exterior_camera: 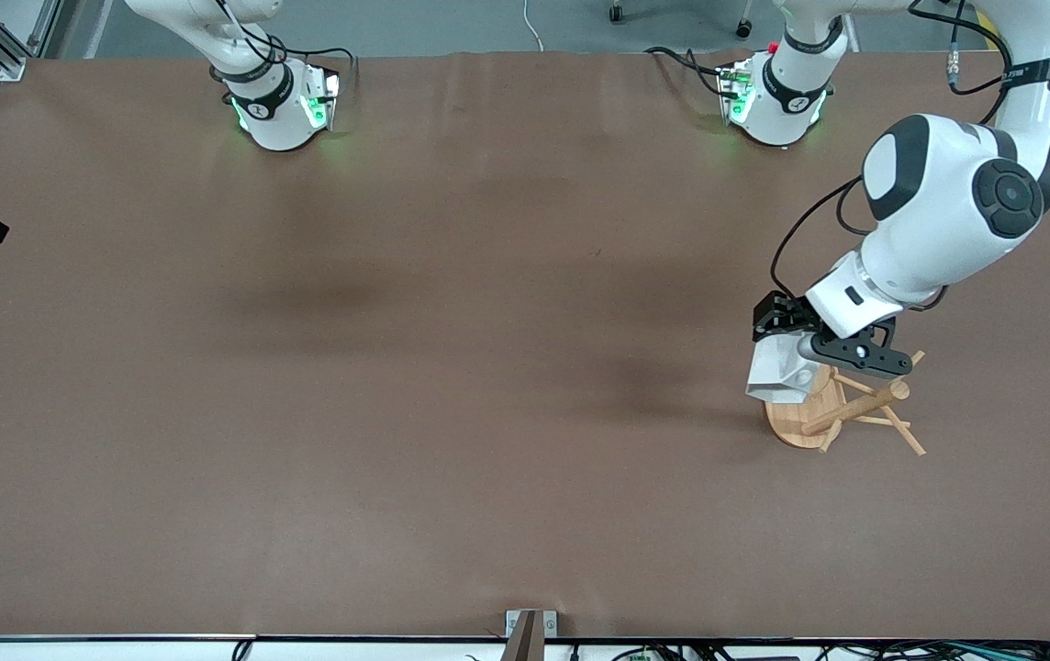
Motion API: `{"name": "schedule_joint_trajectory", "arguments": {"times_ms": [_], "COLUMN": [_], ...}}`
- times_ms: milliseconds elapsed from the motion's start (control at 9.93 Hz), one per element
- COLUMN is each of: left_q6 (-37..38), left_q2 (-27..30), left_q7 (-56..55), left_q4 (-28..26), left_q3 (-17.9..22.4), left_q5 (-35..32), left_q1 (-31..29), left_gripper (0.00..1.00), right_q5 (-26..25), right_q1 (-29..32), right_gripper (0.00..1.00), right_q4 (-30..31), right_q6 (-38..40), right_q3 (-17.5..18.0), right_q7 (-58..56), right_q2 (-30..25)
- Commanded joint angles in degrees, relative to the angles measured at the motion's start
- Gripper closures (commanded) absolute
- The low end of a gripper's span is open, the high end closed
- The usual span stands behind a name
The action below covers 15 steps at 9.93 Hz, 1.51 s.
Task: Hang cup on rack
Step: 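Carry the cup with the left gripper over the wooden rack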
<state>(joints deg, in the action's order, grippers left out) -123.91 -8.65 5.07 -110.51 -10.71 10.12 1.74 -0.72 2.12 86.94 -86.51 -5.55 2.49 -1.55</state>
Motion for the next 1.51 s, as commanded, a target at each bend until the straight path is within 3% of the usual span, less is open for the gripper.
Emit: {"name": "schedule_joint_trajectory", "arguments": {"times_ms": [0, 1107, 1208, 1309, 1409], "left_q6": [-2.74, -4.4, -4.5, -4.5, -4.5], "left_q2": [-1.46, -4.0, -4.27, -4.62, -4.71], "left_q7": [1.43, 2.22, 1.7, 1.69, 1.69], "left_q4": [-1.82, -1.47, -1.47, -1.38, -1.29], "left_q3": [0.25, 4.56, 4.64, 4.82, 4.91], "left_q5": [0.51, 3.15, 3.15, 3.15, 3.15], "left_q1": [-0.25, -0.34, -0.34, -0.34, -0.34], "left_gripper": [0.99, 0.98, 0.96, 0.85, 0.66], "right_q5": [-1.04, -0.95, -0.95, -0.95, -0.95], "right_q1": [0.34, 0.43, 0.43, 0.43, 0.52], "right_gripper": [0.0, 0.0, 0.0, 0.0, 0.0], "right_q4": [-1.07, -0.98, -0.98, -0.98, -0.98], "right_q6": [0.9, 0.99, 0.99, 0.99, 0.99], "right_q3": [0.54, 0.54, 0.54, 0.54, 0.54], "right_q7": [-0.56, -0.56, -0.56, -0.56, -0.64], "right_q2": [0.32, 0.32, 0.32, 0.32, 0.32]}}
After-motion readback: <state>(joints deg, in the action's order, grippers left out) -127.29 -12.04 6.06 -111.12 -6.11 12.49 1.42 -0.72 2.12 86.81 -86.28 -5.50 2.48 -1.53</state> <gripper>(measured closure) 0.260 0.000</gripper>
